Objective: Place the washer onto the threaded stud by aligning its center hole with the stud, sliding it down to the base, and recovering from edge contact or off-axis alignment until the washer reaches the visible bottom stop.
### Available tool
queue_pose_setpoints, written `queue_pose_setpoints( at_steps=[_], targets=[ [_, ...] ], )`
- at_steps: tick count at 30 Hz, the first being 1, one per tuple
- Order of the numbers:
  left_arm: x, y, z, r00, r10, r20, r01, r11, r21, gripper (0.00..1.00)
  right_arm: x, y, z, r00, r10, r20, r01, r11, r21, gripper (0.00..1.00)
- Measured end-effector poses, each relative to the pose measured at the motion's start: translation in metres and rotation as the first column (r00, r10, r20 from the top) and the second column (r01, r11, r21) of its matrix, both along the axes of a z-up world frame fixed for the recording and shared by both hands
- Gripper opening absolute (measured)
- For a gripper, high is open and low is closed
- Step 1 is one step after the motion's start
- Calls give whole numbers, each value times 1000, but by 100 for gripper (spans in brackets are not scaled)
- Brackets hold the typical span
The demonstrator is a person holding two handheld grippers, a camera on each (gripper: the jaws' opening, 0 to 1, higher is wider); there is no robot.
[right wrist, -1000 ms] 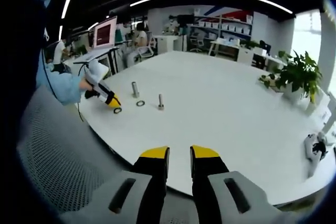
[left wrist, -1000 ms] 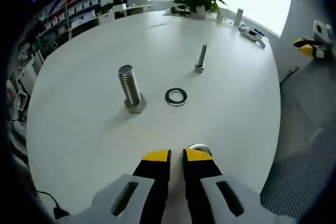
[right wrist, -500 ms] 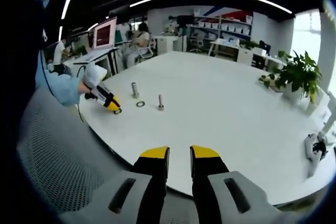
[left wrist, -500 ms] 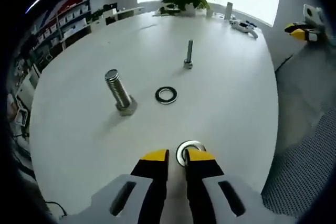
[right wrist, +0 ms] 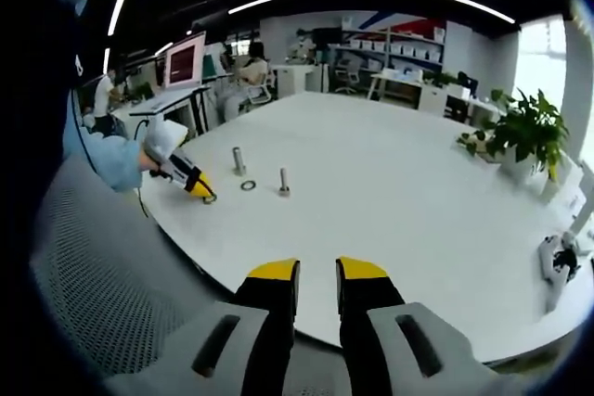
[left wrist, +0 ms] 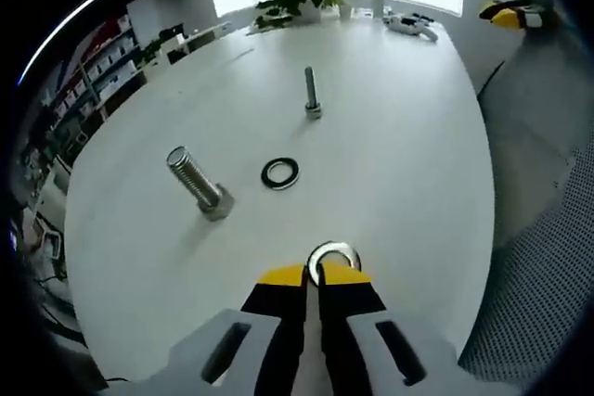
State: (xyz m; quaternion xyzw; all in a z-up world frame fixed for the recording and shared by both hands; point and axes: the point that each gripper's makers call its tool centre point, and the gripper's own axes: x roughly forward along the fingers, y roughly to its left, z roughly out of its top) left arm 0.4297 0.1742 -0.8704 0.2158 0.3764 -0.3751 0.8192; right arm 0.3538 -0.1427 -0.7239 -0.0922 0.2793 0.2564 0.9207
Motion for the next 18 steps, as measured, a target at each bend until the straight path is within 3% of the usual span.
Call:
queue_pose_setpoints(
  at_steps=[7, 18],
  targets=[
    [12, 8, 19, 999, 31, 34, -31, 999, -13, 1, 0, 0, 0, 1000, 0, -1, 0, 1000, 1, 18],
    [47, 12, 69, 990, 62, 127, -55, 997, -62, 1, 1, -1, 0, 1000, -4, 3, 3, 1000, 6, 18]
  ],
)
